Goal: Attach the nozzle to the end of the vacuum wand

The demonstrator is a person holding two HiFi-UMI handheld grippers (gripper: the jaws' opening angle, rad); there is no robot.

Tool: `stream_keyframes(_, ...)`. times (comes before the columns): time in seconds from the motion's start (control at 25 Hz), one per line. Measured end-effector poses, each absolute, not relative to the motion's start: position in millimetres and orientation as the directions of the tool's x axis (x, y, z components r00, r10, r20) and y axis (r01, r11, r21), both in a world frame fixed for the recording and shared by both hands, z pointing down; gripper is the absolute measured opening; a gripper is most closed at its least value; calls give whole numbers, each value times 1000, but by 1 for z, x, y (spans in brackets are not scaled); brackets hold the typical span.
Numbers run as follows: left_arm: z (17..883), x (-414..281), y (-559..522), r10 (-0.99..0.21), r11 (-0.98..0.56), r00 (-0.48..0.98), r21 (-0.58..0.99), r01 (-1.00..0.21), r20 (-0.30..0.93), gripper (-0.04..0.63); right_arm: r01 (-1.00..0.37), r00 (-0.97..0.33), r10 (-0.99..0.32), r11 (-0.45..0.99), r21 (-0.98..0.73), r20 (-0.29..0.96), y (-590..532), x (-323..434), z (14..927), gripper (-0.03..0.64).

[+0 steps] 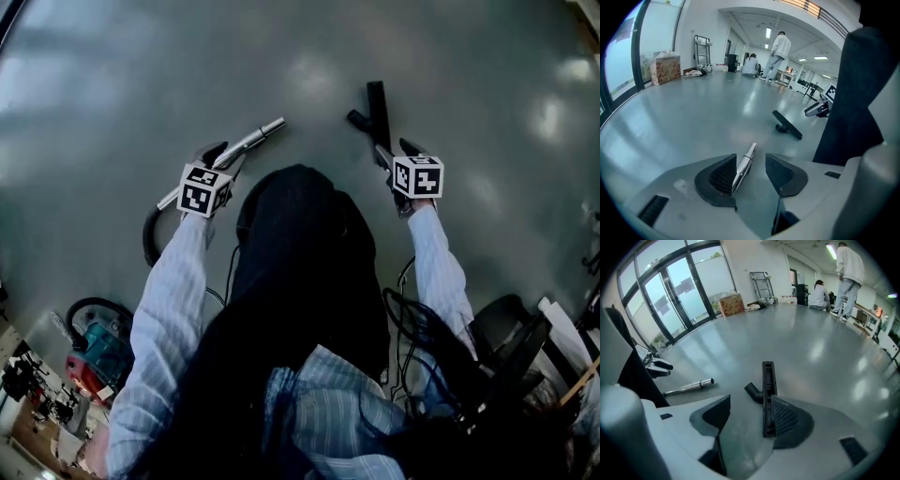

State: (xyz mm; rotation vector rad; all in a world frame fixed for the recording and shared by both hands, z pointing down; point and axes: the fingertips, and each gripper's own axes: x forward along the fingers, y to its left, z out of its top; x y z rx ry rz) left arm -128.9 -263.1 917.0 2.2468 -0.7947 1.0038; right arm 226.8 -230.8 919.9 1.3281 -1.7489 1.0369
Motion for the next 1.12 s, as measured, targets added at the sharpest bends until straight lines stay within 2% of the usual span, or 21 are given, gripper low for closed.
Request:
stream_keyframes(0.24,996,-122,-259,-254,-739,552,208,-640,794,189,-974,-150,-383,217,-69,912,-241,244,999,270)
stream_keyframes(0.52,1043,-127,-257,-250,-816,484,87,-572,839,199,-957,-109,-353,291,-1,929,-251,254,1041,270)
stream_keyframes(0.64,1060,-132,-259,-224,-822,461,88,-563,859,201,-940,-83,-330,338,36,940,-257,256,1054,270)
stream_keyframes(0.92,1090,-128,-261,-144,-862,428,99,-497,893,201,-911,-70,-259,410,44,963,-267,264,1078,270)
stream_keyframes(1.12,1110,-131,-258,-113,-863,396,108,-494,912,200,-925,-97,-196,380,-15,976,-265,262,1096,270)
